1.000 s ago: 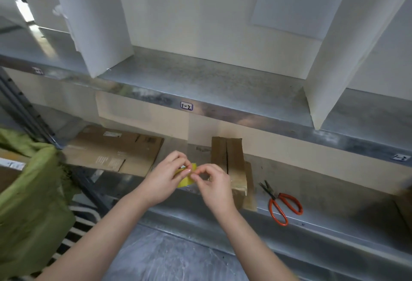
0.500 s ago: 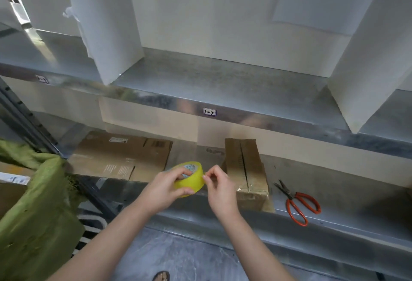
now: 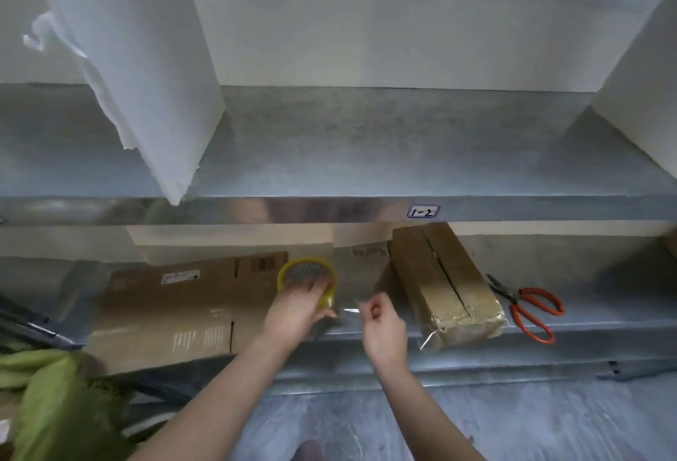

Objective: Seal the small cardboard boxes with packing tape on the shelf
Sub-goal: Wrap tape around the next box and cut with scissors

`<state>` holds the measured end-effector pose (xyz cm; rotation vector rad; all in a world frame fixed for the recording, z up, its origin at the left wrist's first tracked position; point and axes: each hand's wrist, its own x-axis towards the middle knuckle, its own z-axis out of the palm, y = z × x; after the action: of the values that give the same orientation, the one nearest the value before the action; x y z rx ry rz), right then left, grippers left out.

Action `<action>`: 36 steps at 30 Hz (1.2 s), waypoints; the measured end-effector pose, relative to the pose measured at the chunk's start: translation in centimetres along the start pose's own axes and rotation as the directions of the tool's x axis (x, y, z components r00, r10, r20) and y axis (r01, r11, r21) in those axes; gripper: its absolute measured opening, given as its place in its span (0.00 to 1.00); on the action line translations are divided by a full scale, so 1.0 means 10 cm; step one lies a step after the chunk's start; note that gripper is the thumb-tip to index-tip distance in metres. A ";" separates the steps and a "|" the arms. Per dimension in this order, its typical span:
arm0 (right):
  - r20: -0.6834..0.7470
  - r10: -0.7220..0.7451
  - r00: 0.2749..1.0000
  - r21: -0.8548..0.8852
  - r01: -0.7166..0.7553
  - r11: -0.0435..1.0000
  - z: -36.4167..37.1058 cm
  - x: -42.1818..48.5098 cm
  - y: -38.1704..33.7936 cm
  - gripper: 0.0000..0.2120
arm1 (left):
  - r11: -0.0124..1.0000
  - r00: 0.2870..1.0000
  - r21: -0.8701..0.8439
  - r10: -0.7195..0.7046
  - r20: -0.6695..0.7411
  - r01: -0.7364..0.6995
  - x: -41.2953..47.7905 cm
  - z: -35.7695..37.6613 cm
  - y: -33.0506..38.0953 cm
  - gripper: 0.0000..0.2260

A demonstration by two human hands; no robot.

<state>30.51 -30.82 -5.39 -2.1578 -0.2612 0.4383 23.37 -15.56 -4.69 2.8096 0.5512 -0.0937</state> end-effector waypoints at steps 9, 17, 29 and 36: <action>-0.046 0.138 0.989 -0.283 -0.146 0.948 0.38 0.40 0.33 0.07 | 0.989 0.989 -0.052 0.134 -0.056 -0.137 0.27 0.49 -0.18 0.28; -0.053 0.027 0.998 -0.565 -0.052 0.823 0.43 0.50 0.37 0.11 | 0.973 0.976 -0.078 0.219 0.012 -0.218 0.38 0.53 -0.33 0.32; 0.209 -0.473 0.856 -0.408 0.516 0.753 -0.14 -0.24 -0.19 0.17 | 0.981 0.981 0.028 0.189 0.049 -0.190 0.09 0.09 0.09 0.28; 0.217 -0.639 0.738 -0.455 0.656 0.602 -1.20 -0.39 -0.14 0.19 | 0.991 0.978 -0.033 0.120 -0.172 -0.127 -0.29 -0.01 1.15 0.26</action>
<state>31.72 -40.23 3.12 -2.3470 -1.2699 -0.0456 25.02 -26.84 -1.28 2.8166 0.4078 0.1824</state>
